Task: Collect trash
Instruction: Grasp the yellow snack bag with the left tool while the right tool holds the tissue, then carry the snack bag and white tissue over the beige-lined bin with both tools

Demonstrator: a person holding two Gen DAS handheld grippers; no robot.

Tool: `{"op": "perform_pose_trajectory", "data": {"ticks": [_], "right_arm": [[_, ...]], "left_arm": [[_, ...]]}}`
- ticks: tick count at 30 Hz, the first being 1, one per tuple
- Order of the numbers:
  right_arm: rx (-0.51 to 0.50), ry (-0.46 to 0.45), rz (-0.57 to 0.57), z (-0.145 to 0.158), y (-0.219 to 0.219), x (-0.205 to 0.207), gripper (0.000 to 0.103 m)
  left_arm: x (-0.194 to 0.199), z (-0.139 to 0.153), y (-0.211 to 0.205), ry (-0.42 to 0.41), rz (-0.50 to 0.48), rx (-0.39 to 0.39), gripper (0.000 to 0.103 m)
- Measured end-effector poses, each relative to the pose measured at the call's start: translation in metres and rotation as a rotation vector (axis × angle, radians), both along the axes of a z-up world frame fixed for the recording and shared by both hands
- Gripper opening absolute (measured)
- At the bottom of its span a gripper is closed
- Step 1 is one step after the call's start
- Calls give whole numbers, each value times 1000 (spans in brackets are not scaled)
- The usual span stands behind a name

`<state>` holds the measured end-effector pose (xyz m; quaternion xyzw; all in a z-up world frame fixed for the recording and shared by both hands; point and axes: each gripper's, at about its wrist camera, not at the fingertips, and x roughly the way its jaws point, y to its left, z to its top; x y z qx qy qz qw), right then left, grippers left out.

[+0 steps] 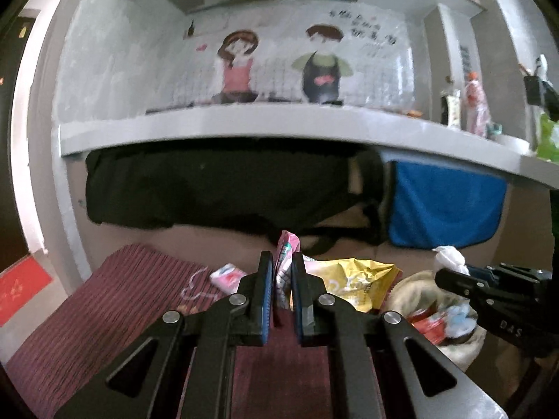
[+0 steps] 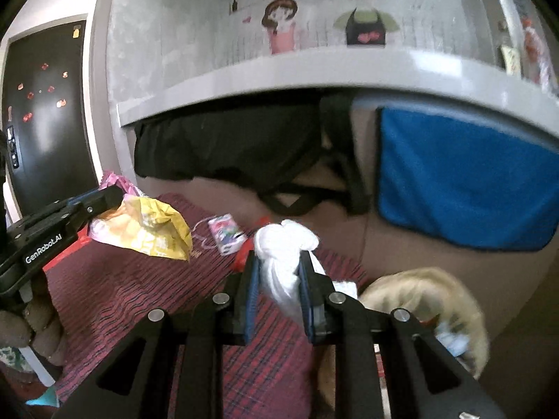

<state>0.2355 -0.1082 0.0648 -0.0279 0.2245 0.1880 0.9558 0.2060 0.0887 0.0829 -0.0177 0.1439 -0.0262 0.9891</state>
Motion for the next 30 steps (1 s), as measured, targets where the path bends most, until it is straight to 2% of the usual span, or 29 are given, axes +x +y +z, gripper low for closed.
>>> {"op": "perform_pose_trajectory", "data": {"ticks": [6, 11, 16, 22, 30], "right_arm": [[8, -57, -62, 19, -39, -13, 19], [38, -69, -105, 25, -71, -15, 19], [38, -90, -145, 26, -96, -13, 19], [44, -72, -184, 15, -125, -3, 19], [67, -32, -215, -6, -153, 3, 19]], "left_arm": [[-2, 17, -40, -50, -80, -15, 10], [6, 15, -79, -56, -145, -16, 10], [23, 5, -117, -23, -206, -3, 10], [39, -10, -150, 10, -246, 20, 10], [55, -32, -173, 58, -262, 25, 10]]}}
